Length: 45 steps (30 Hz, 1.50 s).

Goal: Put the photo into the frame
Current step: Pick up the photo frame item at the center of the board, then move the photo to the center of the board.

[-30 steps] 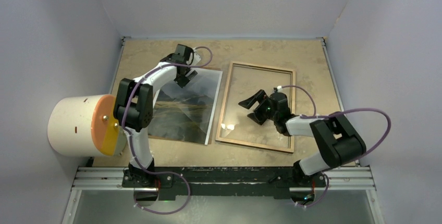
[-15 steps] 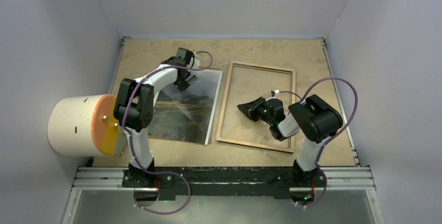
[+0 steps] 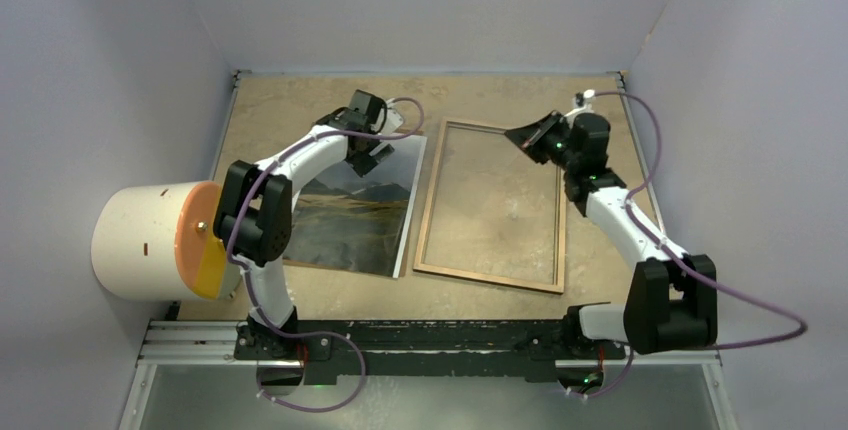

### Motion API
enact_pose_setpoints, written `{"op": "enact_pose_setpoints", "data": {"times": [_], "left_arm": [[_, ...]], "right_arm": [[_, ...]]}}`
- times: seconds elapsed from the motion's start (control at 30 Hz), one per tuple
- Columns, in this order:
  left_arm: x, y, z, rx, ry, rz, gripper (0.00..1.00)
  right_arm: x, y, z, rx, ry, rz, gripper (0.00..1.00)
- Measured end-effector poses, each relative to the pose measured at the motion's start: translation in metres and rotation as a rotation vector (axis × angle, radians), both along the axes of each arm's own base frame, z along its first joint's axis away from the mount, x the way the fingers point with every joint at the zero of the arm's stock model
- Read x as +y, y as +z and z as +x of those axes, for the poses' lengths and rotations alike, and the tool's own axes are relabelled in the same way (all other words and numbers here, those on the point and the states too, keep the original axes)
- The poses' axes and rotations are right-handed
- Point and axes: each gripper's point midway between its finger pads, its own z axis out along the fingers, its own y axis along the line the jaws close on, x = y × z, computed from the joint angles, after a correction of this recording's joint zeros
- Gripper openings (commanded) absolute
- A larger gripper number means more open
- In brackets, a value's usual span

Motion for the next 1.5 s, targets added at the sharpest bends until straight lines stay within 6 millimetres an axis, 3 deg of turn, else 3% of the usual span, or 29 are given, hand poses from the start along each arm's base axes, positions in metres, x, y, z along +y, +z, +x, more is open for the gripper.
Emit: {"op": "enact_pose_setpoints", "data": {"times": [0.1,0.23,0.37,0.57,0.77,1.1,1.33,1.5], "left_arm": [[-0.036,0.004,-0.009,-0.001,-0.071,-0.052,0.89],[-0.079,-0.003,-0.031,0.036,-0.161,-0.097,0.90],[-0.111,-0.017,-0.067,0.108,-0.248,-0.127,0.90],[-0.134,-0.025,-0.101,0.181,-0.305,-0.196,0.90],[-0.148,-0.026,-0.116,0.203,-0.327,-0.261,0.90],[-0.152,-0.058,-0.152,0.280,-0.355,-0.244,0.90],[-0.151,-0.062,-0.147,0.216,-0.362,-0.239,0.90],[-0.141,-0.055,-0.129,0.070,-0.399,-0.154,0.90]], "right_arm": [[-0.039,0.017,0.003,0.009,-0.054,-0.098,0.00],[-0.069,0.007,-0.013,0.096,-0.097,-0.161,0.00],[-0.084,-0.013,-0.031,0.207,-0.116,-0.194,0.00],[-0.091,-0.025,-0.042,0.272,-0.120,-0.214,0.00],[-0.097,-0.019,-0.040,0.270,-0.136,-0.255,0.00],[-0.106,-0.014,-0.037,0.259,-0.166,-0.308,0.00],[-0.107,-0.014,-0.037,0.258,-0.171,-0.313,0.00],[-0.107,-0.014,-0.037,0.258,-0.171,-0.313,0.00]]}}
